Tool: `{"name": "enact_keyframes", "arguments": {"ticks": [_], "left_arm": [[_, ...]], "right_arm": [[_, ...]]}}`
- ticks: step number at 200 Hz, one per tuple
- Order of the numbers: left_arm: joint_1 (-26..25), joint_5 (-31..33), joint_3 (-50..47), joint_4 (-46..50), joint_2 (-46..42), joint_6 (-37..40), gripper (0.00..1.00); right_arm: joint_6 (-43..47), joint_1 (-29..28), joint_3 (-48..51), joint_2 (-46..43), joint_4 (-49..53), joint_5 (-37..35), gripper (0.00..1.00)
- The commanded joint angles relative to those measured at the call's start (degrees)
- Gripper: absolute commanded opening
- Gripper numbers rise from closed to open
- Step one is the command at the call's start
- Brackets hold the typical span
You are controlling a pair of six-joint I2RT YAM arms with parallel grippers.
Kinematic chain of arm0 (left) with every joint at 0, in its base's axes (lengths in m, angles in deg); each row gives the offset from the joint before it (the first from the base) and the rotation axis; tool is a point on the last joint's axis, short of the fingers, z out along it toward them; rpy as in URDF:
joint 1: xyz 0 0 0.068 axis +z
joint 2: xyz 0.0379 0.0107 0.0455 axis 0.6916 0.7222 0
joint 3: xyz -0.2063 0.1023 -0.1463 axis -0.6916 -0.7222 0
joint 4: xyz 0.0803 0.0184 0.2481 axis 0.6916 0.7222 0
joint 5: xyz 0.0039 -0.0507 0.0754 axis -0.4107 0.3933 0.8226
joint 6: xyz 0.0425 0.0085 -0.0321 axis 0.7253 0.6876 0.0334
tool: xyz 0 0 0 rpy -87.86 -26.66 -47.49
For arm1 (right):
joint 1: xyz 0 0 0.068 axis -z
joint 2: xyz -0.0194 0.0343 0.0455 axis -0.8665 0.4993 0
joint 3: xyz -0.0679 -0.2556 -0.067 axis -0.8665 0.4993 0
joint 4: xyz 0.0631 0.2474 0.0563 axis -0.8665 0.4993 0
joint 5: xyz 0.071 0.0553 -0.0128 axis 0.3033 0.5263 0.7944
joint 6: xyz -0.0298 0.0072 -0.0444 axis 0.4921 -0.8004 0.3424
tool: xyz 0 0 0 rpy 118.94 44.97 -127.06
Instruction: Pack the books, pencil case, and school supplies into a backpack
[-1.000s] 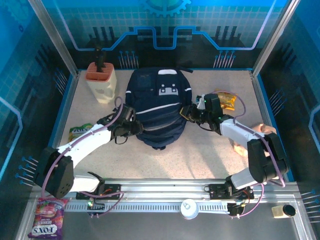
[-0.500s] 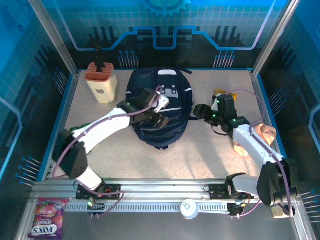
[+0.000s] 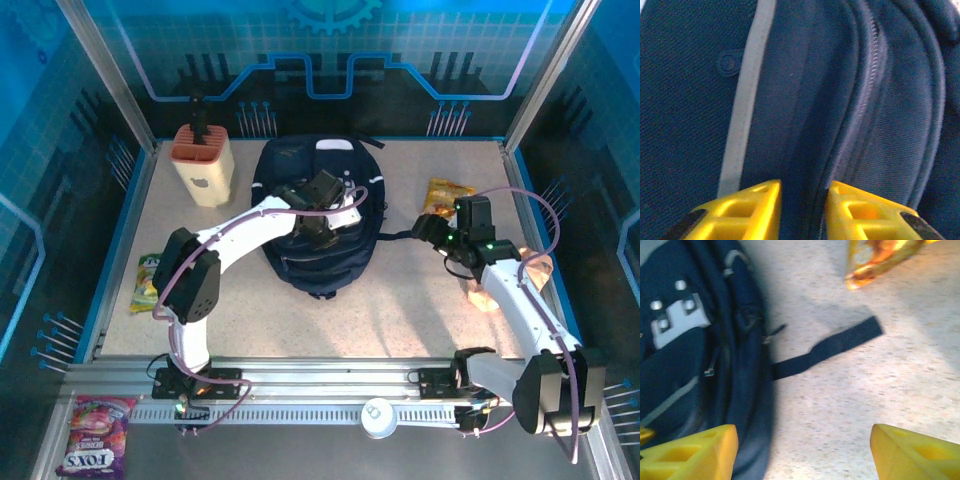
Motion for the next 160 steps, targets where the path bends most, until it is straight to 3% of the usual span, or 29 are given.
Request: {"name": "enact_keyframes", "arguments": {"ticks": [1,18,44,61,138,160], "left_arm": [[0.52,1.57,1.85,-0.55,-0.40,0.20,0.12],[0.53,0.60,1.39,-1.95,-2.49,-0.78,0.00],[0.69,0.93,0.31,-4.77,-6.19,-3.03,0.00],[0.76,0.58,-0.90,-7.07,-9.04,-5.13,0.00],[1.53,-2.26,0.07,-10.31,-13.93,-12.58,0.00],[1.59,-2.47,0.15,-10.71,-14.02,-13.28,0.00]], "right_arm": [[-0.09,3.26,-0.68,-0.93,8.89,-9.16,0.73],[0.31,6.34,-0.51,-0.79,12.49,-15.68,0.75],[1.41,11.69,0.17,1.12,15.47,-24.75,0.79],[2.68,14.84,0.52,4.22,14.92,-27.09,0.80],[8.10,18.21,-6.58,26.23,9.56,-20.13,0.90],[8.34,18.15,-6.91,30.42,9.18,-19.64,0.87]]}}
